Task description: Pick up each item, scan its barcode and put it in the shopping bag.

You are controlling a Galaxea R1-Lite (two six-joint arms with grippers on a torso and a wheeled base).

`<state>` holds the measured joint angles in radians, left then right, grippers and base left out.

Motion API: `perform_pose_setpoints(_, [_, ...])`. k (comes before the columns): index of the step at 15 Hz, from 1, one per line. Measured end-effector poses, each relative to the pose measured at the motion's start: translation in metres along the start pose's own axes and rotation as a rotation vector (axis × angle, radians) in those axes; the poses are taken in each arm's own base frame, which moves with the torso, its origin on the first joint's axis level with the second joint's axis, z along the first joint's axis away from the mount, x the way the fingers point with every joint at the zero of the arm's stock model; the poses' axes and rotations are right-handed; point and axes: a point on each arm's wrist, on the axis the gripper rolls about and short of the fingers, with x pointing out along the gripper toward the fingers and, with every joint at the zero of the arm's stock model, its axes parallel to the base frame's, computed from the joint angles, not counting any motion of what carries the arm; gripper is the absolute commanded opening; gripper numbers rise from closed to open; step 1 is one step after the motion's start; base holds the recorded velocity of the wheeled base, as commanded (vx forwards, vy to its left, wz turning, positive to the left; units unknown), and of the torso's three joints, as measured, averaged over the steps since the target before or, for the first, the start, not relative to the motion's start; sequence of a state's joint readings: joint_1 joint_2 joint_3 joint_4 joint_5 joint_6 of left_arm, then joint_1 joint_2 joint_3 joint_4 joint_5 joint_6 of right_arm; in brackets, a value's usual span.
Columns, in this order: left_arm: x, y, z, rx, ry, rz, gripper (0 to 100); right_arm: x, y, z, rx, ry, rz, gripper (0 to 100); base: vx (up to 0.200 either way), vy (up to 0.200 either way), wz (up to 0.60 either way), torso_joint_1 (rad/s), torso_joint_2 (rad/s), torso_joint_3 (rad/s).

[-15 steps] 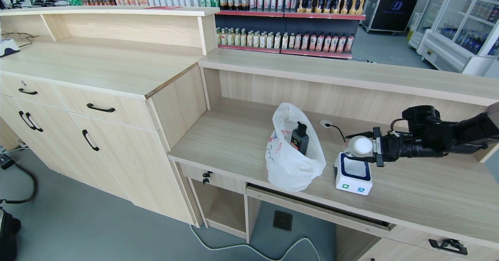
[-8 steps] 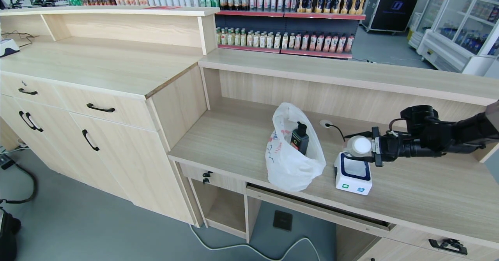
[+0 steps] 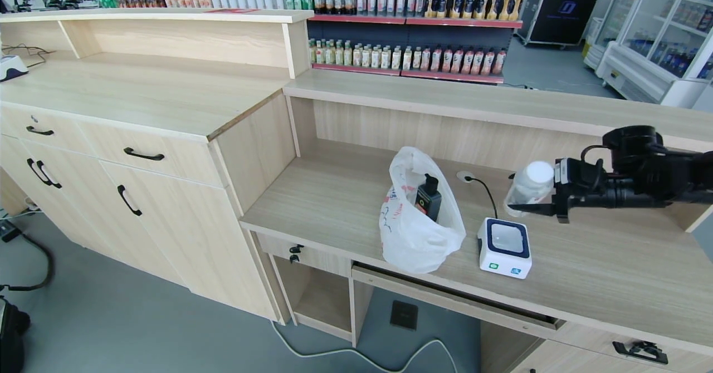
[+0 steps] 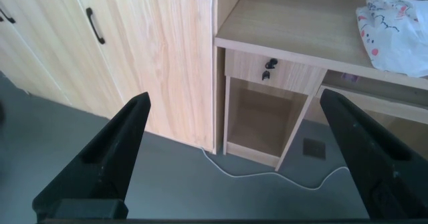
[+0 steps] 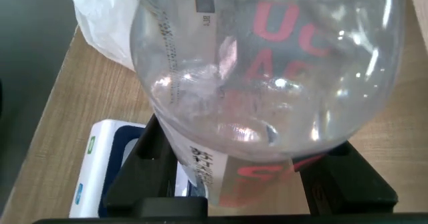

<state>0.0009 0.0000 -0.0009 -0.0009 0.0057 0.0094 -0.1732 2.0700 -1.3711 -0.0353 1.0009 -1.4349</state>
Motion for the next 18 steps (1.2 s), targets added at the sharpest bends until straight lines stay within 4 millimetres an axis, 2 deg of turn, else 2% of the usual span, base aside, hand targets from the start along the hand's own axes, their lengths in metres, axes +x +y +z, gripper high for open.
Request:
perform_pose_setpoints(3, [0.000,0.000,0.000,0.000,0.000,0.001,100,-0.042,-0.012,0.038,0.330,0.058,-0.104,0,0.000,0.000,0.00,0.000,0.00,0.000])
perform_pose_setpoints(5, [0.000,0.000,0.000,0.000,0.000,0.001,100,-0.063,-0.014,0.056,0.604,0.151,-0.222,0,0.000,0.000,0.00,0.000,0.00,0.000])
perform_pose_setpoints(7, [0.000,0.000,0.000,0.000,0.000,0.001,100,-0.076,-0.016,0.069,0.885,0.274,-0.420,0,0.000,0.000,0.00,0.000,0.00,0.000])
perform_pose_setpoints(9, [0.000,0.000,0.000,0.000,0.000,0.001,100,-0.078,-0.016,0.078,1.037,0.305,-0.568,0,0.000,0.000,0.00,0.000,0.00,0.000])
perform_pose_setpoints(12, [0.000,0.000,0.000,0.000,0.000,0.000,100,-0.066,-0.013,0.086,0.964,0.287,-0.686,0,0.000,0.000,0.00,0.000,0.00,0.000])
perform_pose_setpoints(15, [0.000,0.000,0.000,0.000,0.000,0.001,100,-0.049,-0.006,0.092,0.912,0.460,-0.914,0,0.000,0.000,0.00,0.000,0.00,0.000])
perform_pose_setpoints(18, [0.000,0.000,0.000,0.000,0.000,0.002,100,-0.033,0.005,0.094,0.833,0.521,-0.881,0,0.000,0.000,0.20,0.001,0.00,0.002])
